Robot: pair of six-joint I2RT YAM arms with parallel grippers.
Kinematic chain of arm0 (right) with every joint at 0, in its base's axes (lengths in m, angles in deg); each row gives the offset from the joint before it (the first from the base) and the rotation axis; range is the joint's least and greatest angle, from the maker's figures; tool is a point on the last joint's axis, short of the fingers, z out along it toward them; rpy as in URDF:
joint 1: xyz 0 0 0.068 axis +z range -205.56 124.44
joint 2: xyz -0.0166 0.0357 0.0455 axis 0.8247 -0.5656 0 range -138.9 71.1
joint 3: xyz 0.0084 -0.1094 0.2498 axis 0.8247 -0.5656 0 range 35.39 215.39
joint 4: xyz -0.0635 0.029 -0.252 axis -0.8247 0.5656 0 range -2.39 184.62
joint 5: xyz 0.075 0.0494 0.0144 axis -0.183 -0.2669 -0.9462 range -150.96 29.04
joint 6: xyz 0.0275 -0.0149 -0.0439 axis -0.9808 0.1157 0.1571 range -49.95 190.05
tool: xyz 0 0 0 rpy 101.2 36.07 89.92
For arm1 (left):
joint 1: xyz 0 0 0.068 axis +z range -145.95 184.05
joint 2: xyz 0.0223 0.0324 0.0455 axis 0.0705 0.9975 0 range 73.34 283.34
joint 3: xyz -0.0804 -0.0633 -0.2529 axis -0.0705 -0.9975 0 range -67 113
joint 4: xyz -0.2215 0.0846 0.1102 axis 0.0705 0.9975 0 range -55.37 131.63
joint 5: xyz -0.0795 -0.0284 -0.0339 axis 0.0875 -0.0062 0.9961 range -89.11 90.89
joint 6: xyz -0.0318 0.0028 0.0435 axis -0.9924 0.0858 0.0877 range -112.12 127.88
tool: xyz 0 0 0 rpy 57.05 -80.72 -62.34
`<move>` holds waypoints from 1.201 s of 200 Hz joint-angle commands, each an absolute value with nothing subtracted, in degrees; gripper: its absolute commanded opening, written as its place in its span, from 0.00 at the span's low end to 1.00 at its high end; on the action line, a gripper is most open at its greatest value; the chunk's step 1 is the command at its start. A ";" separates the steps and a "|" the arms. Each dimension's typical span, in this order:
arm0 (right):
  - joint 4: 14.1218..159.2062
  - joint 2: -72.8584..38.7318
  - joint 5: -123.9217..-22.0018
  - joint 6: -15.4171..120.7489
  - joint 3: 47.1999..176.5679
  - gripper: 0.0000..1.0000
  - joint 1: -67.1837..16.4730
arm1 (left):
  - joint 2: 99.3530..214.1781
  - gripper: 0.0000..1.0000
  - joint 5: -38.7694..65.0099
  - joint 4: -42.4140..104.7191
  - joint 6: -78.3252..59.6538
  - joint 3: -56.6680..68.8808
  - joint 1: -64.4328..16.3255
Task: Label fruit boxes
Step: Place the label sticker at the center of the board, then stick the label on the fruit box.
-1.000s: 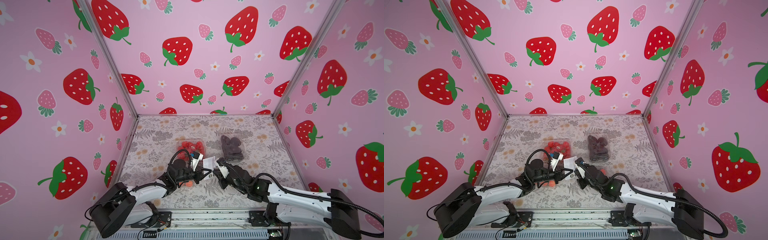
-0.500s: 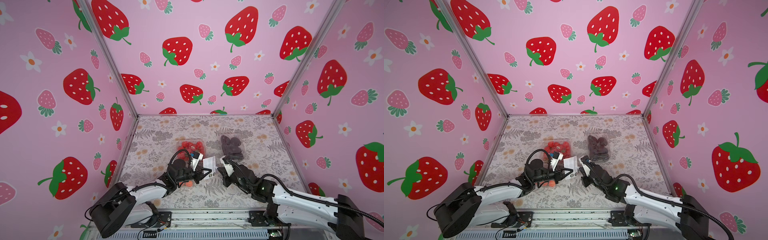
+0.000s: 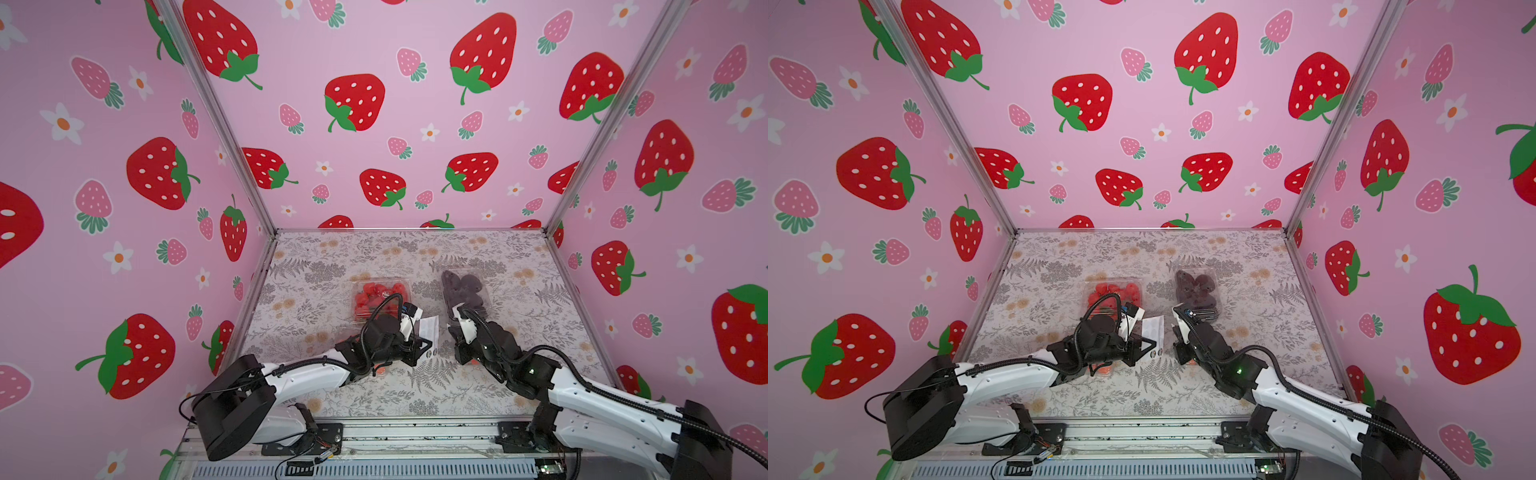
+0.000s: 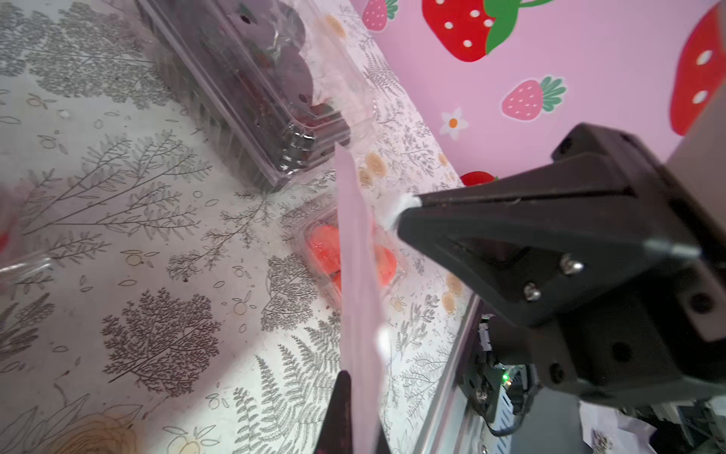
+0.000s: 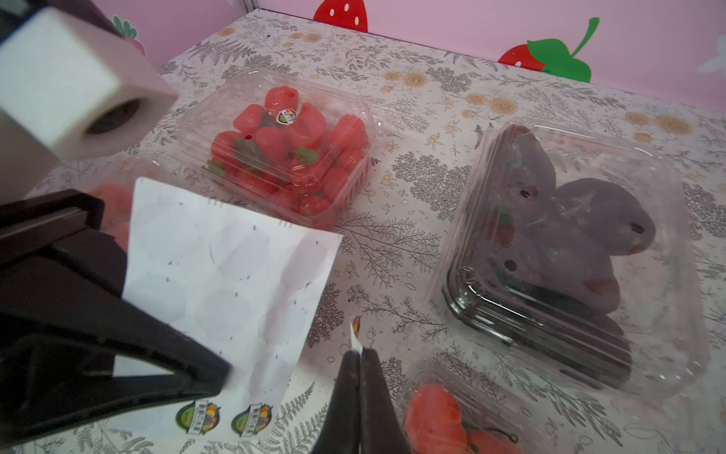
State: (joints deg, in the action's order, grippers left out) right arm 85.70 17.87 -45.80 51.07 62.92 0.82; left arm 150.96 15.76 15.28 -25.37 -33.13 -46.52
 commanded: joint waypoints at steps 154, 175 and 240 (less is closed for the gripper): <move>90.74 10.34 -51.22 52.49 71.15 0.00 -14.68 | 157.56 0.75 -0.20 34.92 -24.52 -22.89 -51.32; 93.06 7.09 -52.57 52.73 74.24 0.00 -17.16 | 155.68 0.92 -0.86 35.90 -23.84 -22.72 -51.56; 105.15 -5.81 -51.67 52.88 87.51 0.00 -23.58 | 150.46 0.99 -4.16 39.77 -21.81 -19.88 -51.83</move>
State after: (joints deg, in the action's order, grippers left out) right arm 98.93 -2.55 -51.86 52.16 83.71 -21.78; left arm 151.92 -2.03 38.03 -23.78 -23.60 -51.53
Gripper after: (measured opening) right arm 0.045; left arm 0.992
